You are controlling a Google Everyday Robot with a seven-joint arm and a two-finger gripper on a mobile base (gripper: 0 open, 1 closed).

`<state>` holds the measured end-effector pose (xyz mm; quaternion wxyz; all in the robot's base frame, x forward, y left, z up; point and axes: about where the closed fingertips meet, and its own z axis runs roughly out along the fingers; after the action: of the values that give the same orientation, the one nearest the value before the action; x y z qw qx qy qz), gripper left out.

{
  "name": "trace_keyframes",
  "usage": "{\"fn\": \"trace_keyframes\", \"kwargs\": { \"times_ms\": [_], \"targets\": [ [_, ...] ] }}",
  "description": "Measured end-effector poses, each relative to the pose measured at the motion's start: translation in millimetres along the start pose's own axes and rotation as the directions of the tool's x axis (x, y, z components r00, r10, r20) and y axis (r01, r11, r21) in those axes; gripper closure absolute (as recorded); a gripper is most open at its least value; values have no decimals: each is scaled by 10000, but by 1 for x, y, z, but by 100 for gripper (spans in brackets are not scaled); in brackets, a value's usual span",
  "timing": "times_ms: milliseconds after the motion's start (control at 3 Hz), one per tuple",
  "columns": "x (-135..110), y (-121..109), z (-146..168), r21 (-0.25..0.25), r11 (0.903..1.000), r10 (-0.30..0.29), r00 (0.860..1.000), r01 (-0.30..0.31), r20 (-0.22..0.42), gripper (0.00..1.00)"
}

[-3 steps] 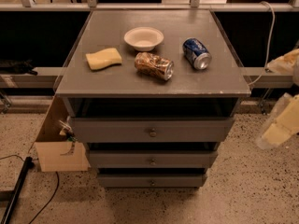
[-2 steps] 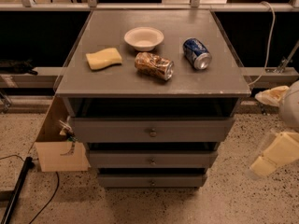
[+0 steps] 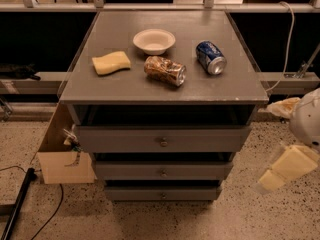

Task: Open top drawer

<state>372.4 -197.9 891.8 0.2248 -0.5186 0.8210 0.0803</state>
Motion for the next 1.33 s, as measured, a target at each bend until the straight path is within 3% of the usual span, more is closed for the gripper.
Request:
{"fn": "trace_keyframes", "kwargs": {
  "times_ms": [667, 1000, 1333],
  "targets": [
    [-24, 4, 61, -405, 9989, -218, 9993, 230, 293, 0],
    [-39, -2, 85, -441, 9980, -432, 9980, 452, 455, 0],
    [-53, -13, 132, -772, 9956, -507, 9981, 534, 355, 0]
  ]
}}
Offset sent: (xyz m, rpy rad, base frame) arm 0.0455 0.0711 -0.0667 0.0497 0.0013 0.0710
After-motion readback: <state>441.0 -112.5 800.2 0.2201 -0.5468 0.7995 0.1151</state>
